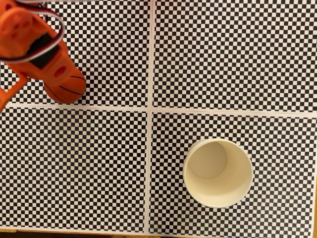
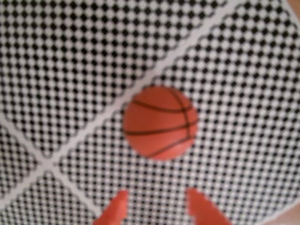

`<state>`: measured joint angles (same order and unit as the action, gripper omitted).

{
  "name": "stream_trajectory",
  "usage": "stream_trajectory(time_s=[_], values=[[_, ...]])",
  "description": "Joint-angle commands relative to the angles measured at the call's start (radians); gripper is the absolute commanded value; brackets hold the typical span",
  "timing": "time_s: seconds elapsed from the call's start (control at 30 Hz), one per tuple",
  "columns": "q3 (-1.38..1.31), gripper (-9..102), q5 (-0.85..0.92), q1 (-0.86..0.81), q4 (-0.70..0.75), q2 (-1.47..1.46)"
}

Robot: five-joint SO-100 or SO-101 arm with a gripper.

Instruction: Grasp basketball and place into cup.

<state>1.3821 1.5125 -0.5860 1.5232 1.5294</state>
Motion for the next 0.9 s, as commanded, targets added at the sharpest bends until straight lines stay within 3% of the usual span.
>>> stream_trajectory(time_s=[0.0,0.2,0.33,0.87], values=[[-0.051,27,0.018,0.017,0.005,0.002],[-0.055,49,0.017,0.038,0.005,-0.005],[-0.075,56,0.017,0.044,0.005,-0.037],[-0.149,61,-0.034,0.080,-0.008,-0.173]])
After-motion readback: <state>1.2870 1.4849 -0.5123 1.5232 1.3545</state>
